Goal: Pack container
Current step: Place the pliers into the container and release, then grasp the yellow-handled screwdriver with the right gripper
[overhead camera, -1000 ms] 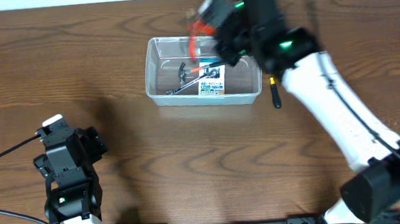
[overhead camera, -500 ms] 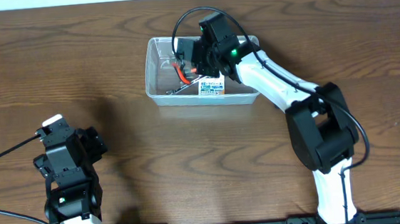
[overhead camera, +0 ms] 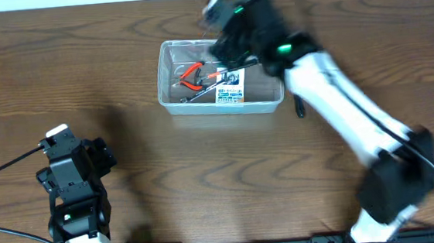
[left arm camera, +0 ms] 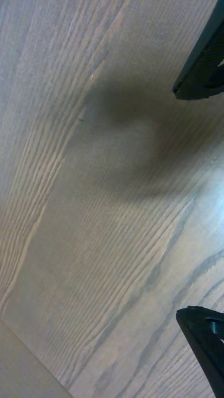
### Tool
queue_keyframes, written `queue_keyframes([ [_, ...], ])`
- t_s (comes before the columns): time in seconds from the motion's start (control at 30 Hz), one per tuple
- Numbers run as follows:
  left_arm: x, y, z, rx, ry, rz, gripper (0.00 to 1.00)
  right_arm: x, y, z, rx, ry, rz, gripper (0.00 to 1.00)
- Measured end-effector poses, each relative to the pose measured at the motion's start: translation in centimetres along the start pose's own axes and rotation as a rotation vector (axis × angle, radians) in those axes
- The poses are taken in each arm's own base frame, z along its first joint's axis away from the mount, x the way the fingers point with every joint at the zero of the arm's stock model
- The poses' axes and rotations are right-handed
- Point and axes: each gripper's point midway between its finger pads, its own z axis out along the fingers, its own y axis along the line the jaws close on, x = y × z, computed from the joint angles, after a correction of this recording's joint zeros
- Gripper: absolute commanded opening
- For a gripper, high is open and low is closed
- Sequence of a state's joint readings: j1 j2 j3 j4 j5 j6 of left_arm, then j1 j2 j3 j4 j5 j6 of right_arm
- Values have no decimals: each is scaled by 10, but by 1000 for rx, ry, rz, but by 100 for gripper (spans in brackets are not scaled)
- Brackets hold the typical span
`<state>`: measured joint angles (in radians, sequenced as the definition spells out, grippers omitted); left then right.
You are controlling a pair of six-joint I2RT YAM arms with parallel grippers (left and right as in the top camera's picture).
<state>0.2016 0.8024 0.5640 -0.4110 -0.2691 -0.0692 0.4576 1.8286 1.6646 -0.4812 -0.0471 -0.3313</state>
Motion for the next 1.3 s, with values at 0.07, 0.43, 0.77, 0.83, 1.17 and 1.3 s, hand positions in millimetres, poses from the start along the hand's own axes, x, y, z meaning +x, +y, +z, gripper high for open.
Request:
queue_keyframes([
  [0.07,0,0,0,0,0,0,98,8,-29,-33,44,38,107,99],
  [0.43,0,0,0,0,0,0,98,223,-99,-58,245,590,822,89],
  [0.77,0,0,0,0,0,0,98,271,-70,-24,220,642,825,79],
  [0.83,0,0,0,0,0,0,98,269,-70,-17,210,614,794,75],
  [1.17,0,0,0,0,0,0,98,284,-44,5,138,637,725,79],
  [1.3,0,0,0,0,0,0,98,296,-27,20,107,678,705,76],
])
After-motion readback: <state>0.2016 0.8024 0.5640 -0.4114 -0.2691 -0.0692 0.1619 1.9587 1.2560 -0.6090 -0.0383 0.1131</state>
